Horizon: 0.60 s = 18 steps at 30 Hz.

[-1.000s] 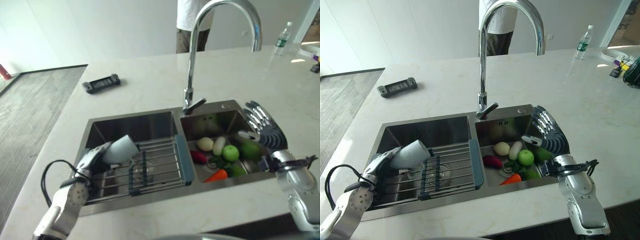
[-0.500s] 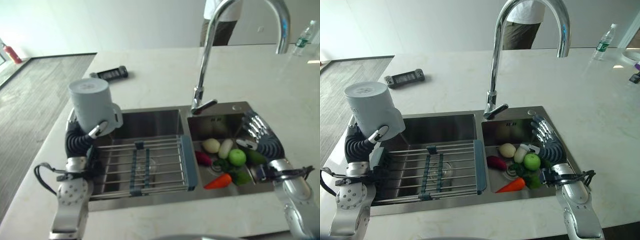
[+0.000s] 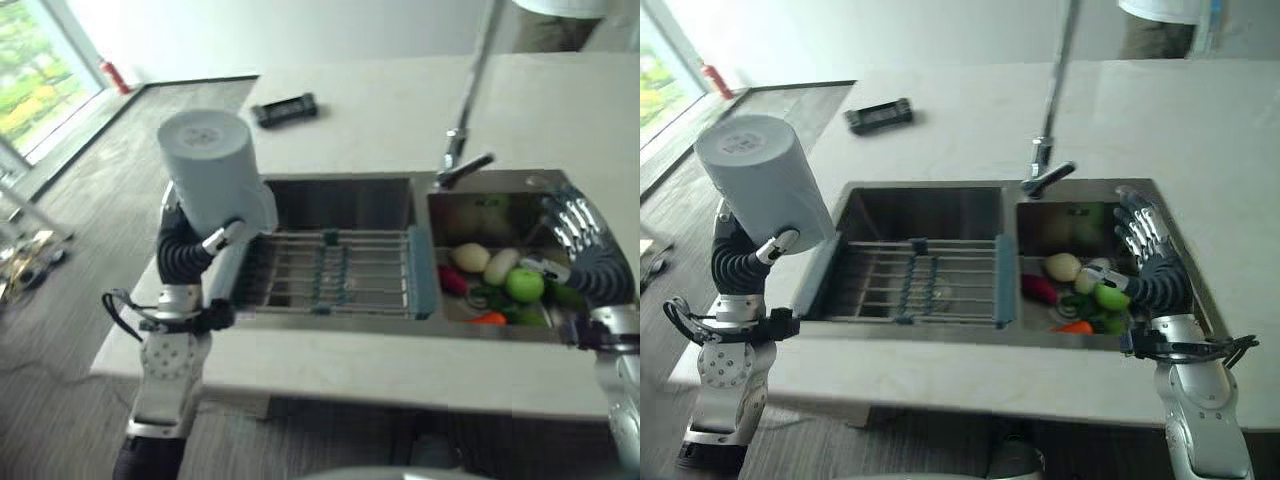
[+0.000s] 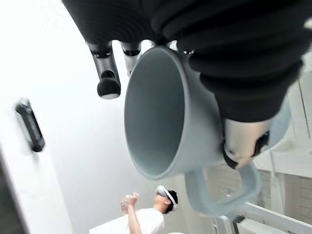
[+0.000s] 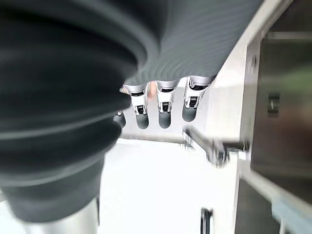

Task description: Place the dishes in the dishwasher.

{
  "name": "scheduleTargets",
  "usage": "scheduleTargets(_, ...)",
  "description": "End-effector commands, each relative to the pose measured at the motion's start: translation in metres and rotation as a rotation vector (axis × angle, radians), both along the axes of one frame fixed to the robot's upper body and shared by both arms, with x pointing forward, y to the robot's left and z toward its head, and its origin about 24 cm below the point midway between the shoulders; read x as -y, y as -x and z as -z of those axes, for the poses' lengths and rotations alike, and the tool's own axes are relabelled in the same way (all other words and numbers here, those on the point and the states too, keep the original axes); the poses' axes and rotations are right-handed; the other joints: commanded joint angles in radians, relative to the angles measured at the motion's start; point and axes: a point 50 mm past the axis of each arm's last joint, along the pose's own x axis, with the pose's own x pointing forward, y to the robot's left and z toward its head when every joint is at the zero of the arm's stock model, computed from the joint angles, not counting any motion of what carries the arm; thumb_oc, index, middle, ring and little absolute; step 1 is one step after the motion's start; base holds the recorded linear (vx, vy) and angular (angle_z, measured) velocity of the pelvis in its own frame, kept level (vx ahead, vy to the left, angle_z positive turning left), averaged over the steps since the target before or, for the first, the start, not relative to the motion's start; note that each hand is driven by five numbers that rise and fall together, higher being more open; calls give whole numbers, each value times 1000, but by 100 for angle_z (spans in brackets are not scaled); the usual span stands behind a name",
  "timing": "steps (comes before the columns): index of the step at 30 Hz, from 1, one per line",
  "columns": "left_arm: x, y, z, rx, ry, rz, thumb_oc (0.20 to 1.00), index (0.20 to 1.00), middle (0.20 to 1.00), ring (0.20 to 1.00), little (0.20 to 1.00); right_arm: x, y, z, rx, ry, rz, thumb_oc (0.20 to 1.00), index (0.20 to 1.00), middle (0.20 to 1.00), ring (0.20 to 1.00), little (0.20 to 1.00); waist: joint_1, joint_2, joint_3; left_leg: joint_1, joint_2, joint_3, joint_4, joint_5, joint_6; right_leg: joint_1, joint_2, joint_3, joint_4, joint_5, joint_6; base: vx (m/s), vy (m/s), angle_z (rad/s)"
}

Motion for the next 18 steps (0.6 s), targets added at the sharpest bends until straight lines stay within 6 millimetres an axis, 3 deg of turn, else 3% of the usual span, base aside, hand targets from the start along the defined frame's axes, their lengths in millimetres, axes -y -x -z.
scheduleTargets(1,-9,9,-32,132,-71,0,200,200,200,200,200,-12,-11,-11,96,9,-32,1000,1000,1000,1000,1000,30,6,-17,108,25,-65,-46,-23,-12,-50,79,84,-120,100,78,-311,394,71)
scheduleTargets(3,-10,6,-34,133,-32,-30,200,200,200,200,200,-17,-10,-8,93,-12,-60,1000,1000,1000,1000,1000,46,-2,-5,77,16,-110,-46,-8,9,-45,86,114,-105,95,71,-284,319,60)
scheduleTargets(5,-7,4,-35,138,-29,-17,200,200,200,200,200,-17,-9,-8,98,-15,-57,1000,1000,1000,1000,1000,39,-4,-2,60,13,-149,-46,2,30,-49,130,218,-20,38,48,-122,97,56)
scheduleTargets(7,-2,2,-37,141,-22,6,200,200,200,200,200,-15,-8,-12,108,-21,-43,1000,1000,1000,1000,1000,28,-2,-4,37,8,-208,-46,20,48,-37,199,343,60,-38,24,-79,12,111)
scheduleTargets(9,14,-5,-39,134,-8,63,200,200,200,200,200,-17,-7,-14,122,-34,-12,1000,1000,1000,1000,1000,12,-11,-13,-17,-3,-309,-46,72,65,-1,306,526,131,-106,-1,-66,-68,168)
scheduleTargets(10,20,-7,-39,133,-7,83,200,200,200,200,200,-20,-5,-13,126,-40,2,1000,1000,1000,1000,1000,10,-14,-18,-31,-10,-344,-46,81,67,13,338,577,132,-120,-10,10,-123,252)
scheduleTargets(11,24,-8,-40,139,-16,86,200,200,200,200,200,-24,-4,-12,130,-52,0,1000,1000,1000,1000,1000,14,-22,-24,-44,-22,-382,-46,89,68,37,360,592,106,-138,-21,23,-172,280)
scheduleTargets(15,15,-3,-40,132,-20,58,200,200,200,200,200,-28,-10,-7,113,-68,-22,1000,1000,1000,1000,1000,74,-20,-35,-77,-25,-451,-46,117,51,120,374,545,-11,-204,-53,66,-223,170)
scheduleTargets(18,6,7,-35,114,-21,54,200,200,200,200,200,-28,-16,-8,108,-54,-26,1000,1000,1000,1000,1000,124,-25,-39,-95,-13,-461,-46,134,29,156,359,485,-85,-193,-60,16,-200,92)
